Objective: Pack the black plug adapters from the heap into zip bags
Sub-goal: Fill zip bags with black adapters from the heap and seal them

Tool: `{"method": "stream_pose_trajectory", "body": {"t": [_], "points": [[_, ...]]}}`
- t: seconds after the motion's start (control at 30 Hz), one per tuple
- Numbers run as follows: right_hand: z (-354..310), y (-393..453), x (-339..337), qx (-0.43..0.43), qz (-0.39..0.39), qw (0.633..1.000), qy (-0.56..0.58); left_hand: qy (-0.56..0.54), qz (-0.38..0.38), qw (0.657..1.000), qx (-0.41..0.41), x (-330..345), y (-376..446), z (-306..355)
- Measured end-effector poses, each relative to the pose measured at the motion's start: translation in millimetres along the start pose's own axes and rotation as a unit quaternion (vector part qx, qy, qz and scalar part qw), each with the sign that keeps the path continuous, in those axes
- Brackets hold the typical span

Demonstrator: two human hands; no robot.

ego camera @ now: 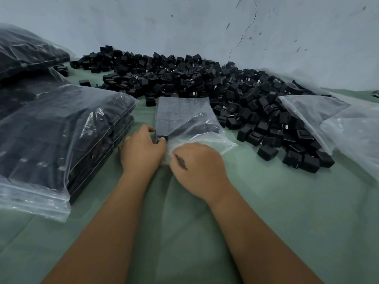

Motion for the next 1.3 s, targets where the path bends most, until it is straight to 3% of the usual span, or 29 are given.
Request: {"method": "stream_pose_trajectory", "body": {"t": [0.13, 0.23, 0.33, 0.4, 0.47, 0.57, 0.67, 0.73, 0.87, 1.0, 1.17, 1.3], "points": [[30, -1, -50, 0.069, 0.184, 0.98, 0.029, 0.026, 0.006, 0.999, 0.019, 1, 1, 3], [80, -5, -66, 0.177, 0.214, 0.961, 0.003, 0.01, 0.014, 0.998, 0.065, 0, 0, 13], [133, -24, -84, 0.335, 0.261, 0.902, -0.08, -0.046, -0.003, 0.993, 0.112, 3, -3, 23], [166, -38, -83, 0.45, 0.207, 0.862, -0.106, -0.059, -0.023, 0.988, 0.142, 7, -5, 29], [190, -48, -65, 0.518, 0.075, 0.844, -0.12, -0.057, -0.042, 0.984, 0.163, 12, -5, 32], [189, -40, -39, 0.451, -0.045, 0.875, -0.17, -0.056, -0.076, 0.98, 0.173, 20, -5, 33], [169, -23, -25, 0.346, -0.052, 0.926, -0.144, -0.046, -0.088, 0.98, 0.172, 23, -4, 31], [163, -19, -28, 0.325, -0.02, 0.94, -0.102, -0.041, -0.086, 0.98, 0.174, 24, -4, 31], [163, -21, -39, 0.337, 0.041, 0.94, -0.04, -0.033, -0.087, 0.979, 0.181, 24, -3, 30], [166, -22, -38, 0.351, 0.035, 0.935, -0.025, -0.014, -0.087, 0.979, 0.184, 27, -2, 29], [168, -25, -42, 0.368, 0.058, 0.927, -0.038, 0.076, -0.076, 0.978, 0.177, 33, -2, 33], [165, -26, -49, 0.371, 0.082, 0.922, -0.075, 0.069, -0.076, 0.982, 0.161, 32, -1, 31]]}}
Point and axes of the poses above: each hand's wrist, its own y-axis towards the middle knuckle, its own x-axis out of the palm, z = x × y, the point moved 9 cm from there along y, towards the middle knuckle, and after that the axes turned 3 degrees about x, right-handed, at the moved point
